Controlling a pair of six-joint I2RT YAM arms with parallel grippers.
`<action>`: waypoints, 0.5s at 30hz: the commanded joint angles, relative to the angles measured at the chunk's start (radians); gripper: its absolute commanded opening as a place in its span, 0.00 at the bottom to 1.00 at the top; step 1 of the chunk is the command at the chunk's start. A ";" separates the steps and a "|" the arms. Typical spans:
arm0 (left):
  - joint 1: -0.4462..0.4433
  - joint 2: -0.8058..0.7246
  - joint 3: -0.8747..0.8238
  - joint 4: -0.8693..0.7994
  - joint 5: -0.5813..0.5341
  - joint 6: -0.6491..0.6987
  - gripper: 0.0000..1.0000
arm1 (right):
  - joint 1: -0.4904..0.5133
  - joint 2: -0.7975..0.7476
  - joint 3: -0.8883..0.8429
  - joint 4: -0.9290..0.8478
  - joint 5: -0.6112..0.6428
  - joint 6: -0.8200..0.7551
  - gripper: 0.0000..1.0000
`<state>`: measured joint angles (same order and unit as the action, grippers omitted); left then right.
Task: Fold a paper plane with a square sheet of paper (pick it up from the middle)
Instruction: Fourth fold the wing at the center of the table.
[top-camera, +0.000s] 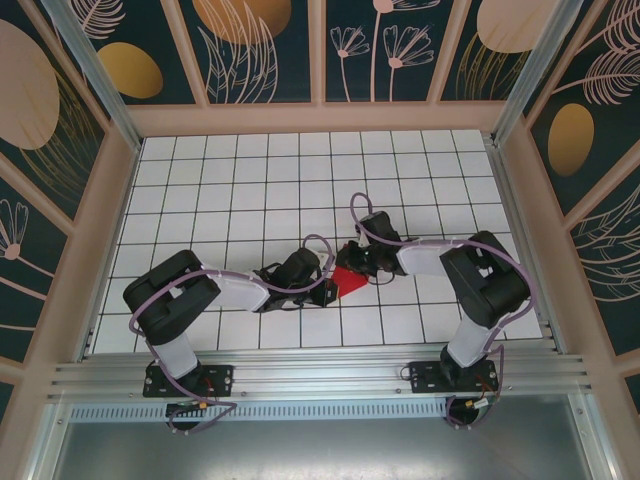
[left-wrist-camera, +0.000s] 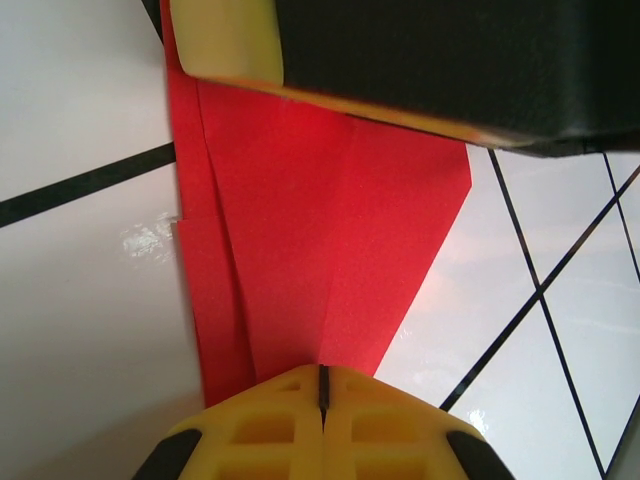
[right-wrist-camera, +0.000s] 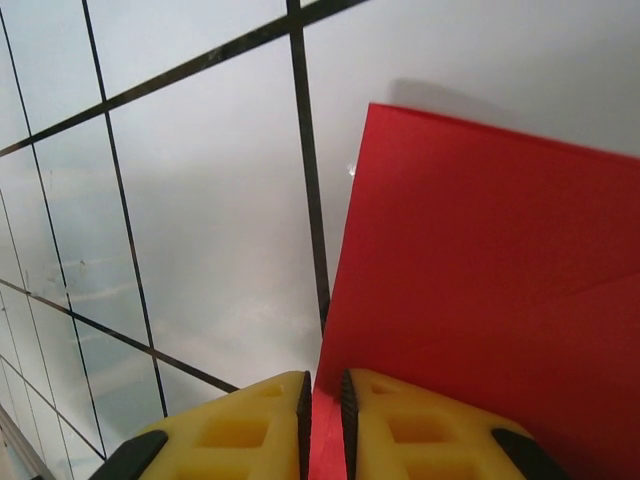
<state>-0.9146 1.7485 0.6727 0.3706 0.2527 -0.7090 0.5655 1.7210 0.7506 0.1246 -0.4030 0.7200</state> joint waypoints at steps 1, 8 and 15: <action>0.001 0.036 -0.037 -0.076 -0.004 -0.001 0.00 | -0.054 0.025 0.003 0.009 0.014 -0.037 0.20; 0.002 0.034 -0.057 -0.073 -0.006 -0.005 0.00 | -0.184 0.037 0.007 0.015 -0.078 -0.100 0.22; 0.001 -0.027 -0.019 -0.074 0.005 -0.016 0.00 | -0.258 -0.049 0.063 -0.123 -0.100 -0.186 0.26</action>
<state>-0.9146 1.7424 0.6544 0.4011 0.2531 -0.7120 0.3153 1.7317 0.7757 0.0826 -0.5034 0.6048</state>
